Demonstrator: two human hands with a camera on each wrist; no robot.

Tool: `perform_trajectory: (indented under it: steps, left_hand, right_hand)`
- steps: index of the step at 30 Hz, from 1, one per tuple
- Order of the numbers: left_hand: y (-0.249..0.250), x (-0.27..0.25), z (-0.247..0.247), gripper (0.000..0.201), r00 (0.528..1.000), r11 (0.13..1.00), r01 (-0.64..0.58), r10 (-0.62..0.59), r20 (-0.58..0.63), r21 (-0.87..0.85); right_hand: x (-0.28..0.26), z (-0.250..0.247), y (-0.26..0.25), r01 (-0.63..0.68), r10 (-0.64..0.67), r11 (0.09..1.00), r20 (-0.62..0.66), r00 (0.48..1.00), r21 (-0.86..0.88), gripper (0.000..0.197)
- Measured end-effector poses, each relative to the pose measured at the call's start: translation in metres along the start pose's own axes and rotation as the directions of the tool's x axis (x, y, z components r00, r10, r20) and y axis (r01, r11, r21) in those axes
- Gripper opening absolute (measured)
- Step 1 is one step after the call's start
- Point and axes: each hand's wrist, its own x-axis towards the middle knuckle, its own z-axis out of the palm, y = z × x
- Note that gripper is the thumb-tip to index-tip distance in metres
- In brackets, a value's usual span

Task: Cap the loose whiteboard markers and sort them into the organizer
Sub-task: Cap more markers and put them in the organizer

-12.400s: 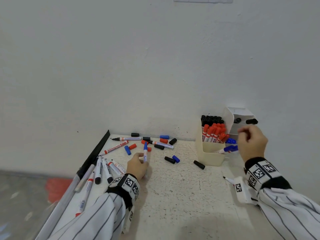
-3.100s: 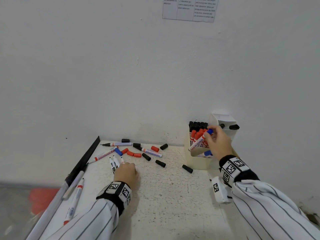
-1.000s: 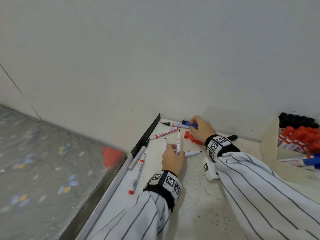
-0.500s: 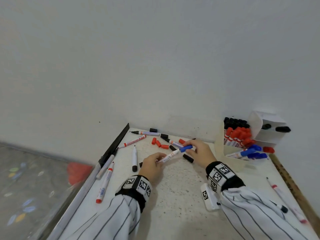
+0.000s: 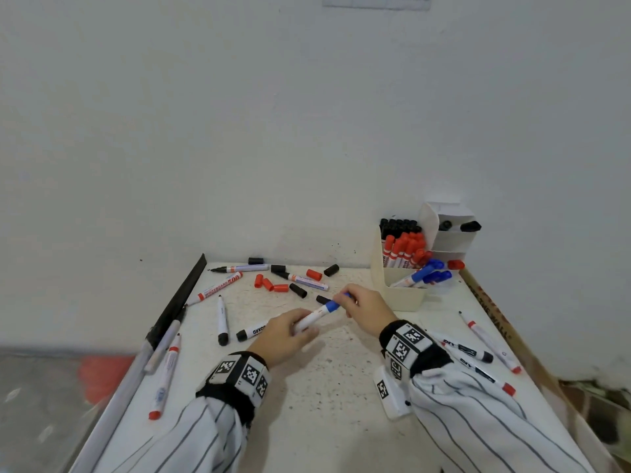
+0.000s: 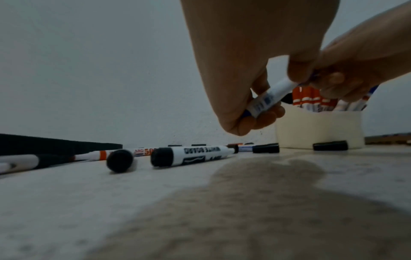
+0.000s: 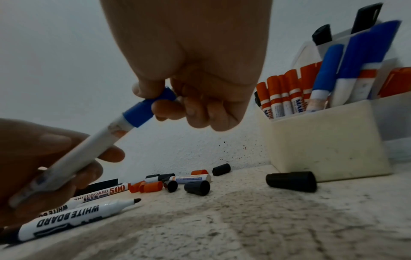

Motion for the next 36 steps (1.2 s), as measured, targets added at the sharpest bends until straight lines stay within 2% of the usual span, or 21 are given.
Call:
perform_trajectory:
  steps: [1,4,6,10,13,15,17,21,23,24,26,28,30,32,34,36]
  left_hand:
    - [0.002,-0.002,0.003,0.022,1.0,1.0,-0.014,0.014,0.007,0.021]
    - [0.005,-0.008,0.011,0.017,1.0,1.0,-0.023,0.023,0.013,0.002]
    - [0.007,-0.013,0.014,0.02,0.999,1.0,-0.03,0.03,0.018,-0.009]
    - [0.009,-0.02,0.017,0.027,0.993,0.988,-0.098,0.105,-0.051,0.123]
    - [0.013,-0.025,0.019,0.027,0.994,0.996,-0.093,0.092,0.065,0.017]
    - [0.016,-0.028,0.018,0.027,0.989,0.997,-0.02,0.03,0.144,-0.072]
    - [0.017,-0.03,0.017,0.028,0.986,0.996,0.022,-0.007,0.166,-0.09]
    - [0.014,-0.033,0.026,0.025,0.997,0.996,-0.041,0.036,0.071,0.074]
    - [0.012,-0.034,0.031,0.018,0.998,0.997,-0.012,0.008,0.059,0.08]
    - [0.011,-0.033,0.033,0.016,0.999,0.994,0.009,-0.014,0.051,0.109]
    - [0.01,-0.031,0.034,0.02,0.997,0.953,0.059,-0.073,0.037,0.298]
    - [0.004,-0.026,0.034,0.037,0.99,0.891,0.108,-0.137,0.034,0.442]
    - [0.0,-0.021,0.03,0.049,0.976,0.89,0.183,-0.217,0.034,0.419]
    - [-0.004,-0.019,0.025,0.051,0.961,0.904,0.252,-0.276,0.022,0.346]
    - [-0.007,-0.018,0.023,0.046,0.952,0.911,0.299,-0.306,-0.02,0.285]
    - [-0.007,-0.018,0.021,0.035,0.942,0.911,0.337,-0.324,-0.093,0.238]
  right_hand:
    - [-0.004,-0.003,0.001,0.031,-0.031,0.999,0.004,0.999,-0.006,0.006]
    - [-0.016,-0.01,0.006,0.086,-0.085,0.996,0.037,0.996,-0.013,0.012]
    - [-0.023,-0.013,0.009,0.063,-0.063,0.998,0.062,0.996,-0.003,0.011]
    - [-0.035,-0.014,0.011,0.02,-0.013,0.998,0.117,0.993,-0.061,0.013]
    - [-0.042,-0.017,0.014,0.075,-0.058,0.992,0.17,0.984,-0.099,0.016]
    - [-0.045,-0.016,0.015,0.111,-0.084,0.986,0.198,0.977,-0.128,0.016]
    - [-0.048,-0.014,0.015,0.12,-0.09,0.981,0.188,0.978,-0.152,0.019]
    - [-0.052,-0.011,0.02,0.057,0.005,0.97,0.252,0.968,-0.238,0.022]
    - [-0.052,-0.013,0.021,0.046,0.022,0.966,0.26,0.965,-0.255,0.019]
    - [-0.052,-0.017,0.02,0.04,0.023,0.967,0.242,0.97,-0.252,0.016]
    - [-0.052,-0.025,0.019,0.027,0.015,0.973,0.18,0.983,-0.227,0.014]
    - [-0.053,-0.036,0.019,0.018,0.004,0.979,0.108,0.994,-0.204,0.011]
    - [-0.054,-0.047,0.018,0.012,-0.008,0.983,0.023,1.0,-0.181,0.006]
    - [-0.054,-0.061,0.018,-0.008,-0.001,0.992,-0.078,0.997,-0.124,0.005]
    - [-0.052,-0.075,0.018,-0.009,-0.009,0.997,-0.208,0.978,-0.082,0.007]
    - [-0.049,-0.088,0.018,0.015,-0.044,0.996,-0.348,0.936,-0.085,0.007]
